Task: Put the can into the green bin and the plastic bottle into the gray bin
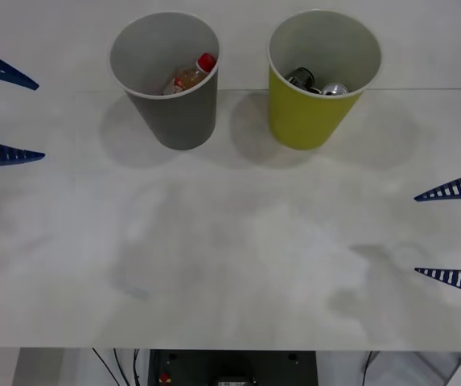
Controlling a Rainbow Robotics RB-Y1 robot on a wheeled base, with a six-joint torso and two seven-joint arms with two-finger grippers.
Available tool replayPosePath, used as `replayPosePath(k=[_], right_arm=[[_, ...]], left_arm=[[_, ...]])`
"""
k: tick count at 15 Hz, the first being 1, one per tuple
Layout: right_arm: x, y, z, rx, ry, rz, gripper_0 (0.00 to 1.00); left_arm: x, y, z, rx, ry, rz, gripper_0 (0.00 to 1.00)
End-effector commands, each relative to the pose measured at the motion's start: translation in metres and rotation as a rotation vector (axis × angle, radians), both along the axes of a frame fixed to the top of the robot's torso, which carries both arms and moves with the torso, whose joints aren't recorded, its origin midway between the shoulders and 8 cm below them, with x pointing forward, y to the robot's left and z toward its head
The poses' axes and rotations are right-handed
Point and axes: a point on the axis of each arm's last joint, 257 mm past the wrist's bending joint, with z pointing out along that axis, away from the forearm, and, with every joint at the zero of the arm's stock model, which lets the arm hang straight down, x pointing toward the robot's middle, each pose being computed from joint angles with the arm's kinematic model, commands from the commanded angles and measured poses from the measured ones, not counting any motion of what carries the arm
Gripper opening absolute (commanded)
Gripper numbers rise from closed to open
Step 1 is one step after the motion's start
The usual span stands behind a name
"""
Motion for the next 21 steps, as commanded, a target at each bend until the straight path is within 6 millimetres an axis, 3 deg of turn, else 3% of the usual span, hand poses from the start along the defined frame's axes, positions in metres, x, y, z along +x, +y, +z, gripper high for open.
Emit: replayPosePath(k=[1, 7, 13, 21], right_arm=[[0.0, 0.0, 0.0, 0.0, 0.0, 0.0, 1.0], [0.0, 0.0, 0.0, 0.0, 0.0, 0.0, 1.0], [0.0, 0.0, 0.0, 0.0, 0.0, 0.0, 1.0], [0.0, 0.0, 0.0, 0.0, 0.0, 0.0, 1.0]], left_arm=[[-0.01, 0.02, -0.021, 0.044, -0.022, -0.031, 1.0], [-0.041, 0.053, -0.071, 0.127, -0.026, -0.107, 1.0], [-0.067, 0.044, -0.102, 0.012, -0.033, -0.144, 1.0], [-0.084, 0.043, -0.118, 0.026, -0.044, -0.208, 1.0]])
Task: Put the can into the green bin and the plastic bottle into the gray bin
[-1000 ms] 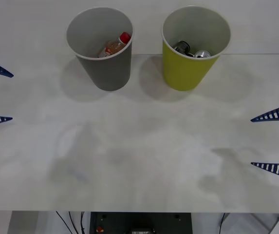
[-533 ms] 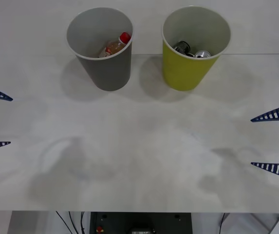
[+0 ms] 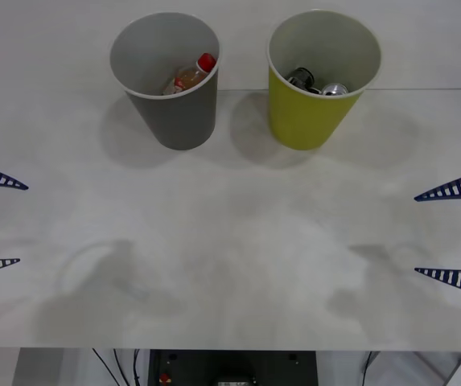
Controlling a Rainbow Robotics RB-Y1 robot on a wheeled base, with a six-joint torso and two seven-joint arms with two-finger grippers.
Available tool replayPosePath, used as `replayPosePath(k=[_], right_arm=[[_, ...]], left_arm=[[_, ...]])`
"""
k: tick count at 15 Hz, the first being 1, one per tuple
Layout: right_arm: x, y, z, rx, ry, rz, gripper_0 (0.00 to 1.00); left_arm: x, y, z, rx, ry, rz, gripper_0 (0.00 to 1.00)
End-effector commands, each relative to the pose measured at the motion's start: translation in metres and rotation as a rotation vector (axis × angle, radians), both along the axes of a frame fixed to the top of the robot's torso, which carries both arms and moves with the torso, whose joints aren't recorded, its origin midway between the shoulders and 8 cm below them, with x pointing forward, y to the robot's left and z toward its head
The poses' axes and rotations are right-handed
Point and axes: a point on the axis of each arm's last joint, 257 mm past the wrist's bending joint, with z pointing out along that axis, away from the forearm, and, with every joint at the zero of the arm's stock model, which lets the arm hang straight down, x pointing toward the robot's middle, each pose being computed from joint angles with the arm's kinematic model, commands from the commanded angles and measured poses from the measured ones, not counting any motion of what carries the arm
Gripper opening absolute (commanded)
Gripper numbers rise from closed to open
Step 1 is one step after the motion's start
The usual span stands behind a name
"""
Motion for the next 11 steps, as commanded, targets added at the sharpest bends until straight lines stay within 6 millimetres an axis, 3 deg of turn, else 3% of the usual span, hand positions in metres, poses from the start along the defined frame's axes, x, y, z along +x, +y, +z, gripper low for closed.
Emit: replayPosePath(k=[1, 11], right_arm=[[0.0, 0.0, 0.0, 0.0, 0.0, 0.0, 1.0], [0.0, 0.0, 0.0, 0.0, 0.0, 0.0, 1.0]], left_arm=[[-0.0046, -0.0023, -0.0023, 0.0, 0.005, -0.009, 1.0], [-0.0107, -0.0071, -0.0116, 0.002, 0.023, -0.032, 1.0]])
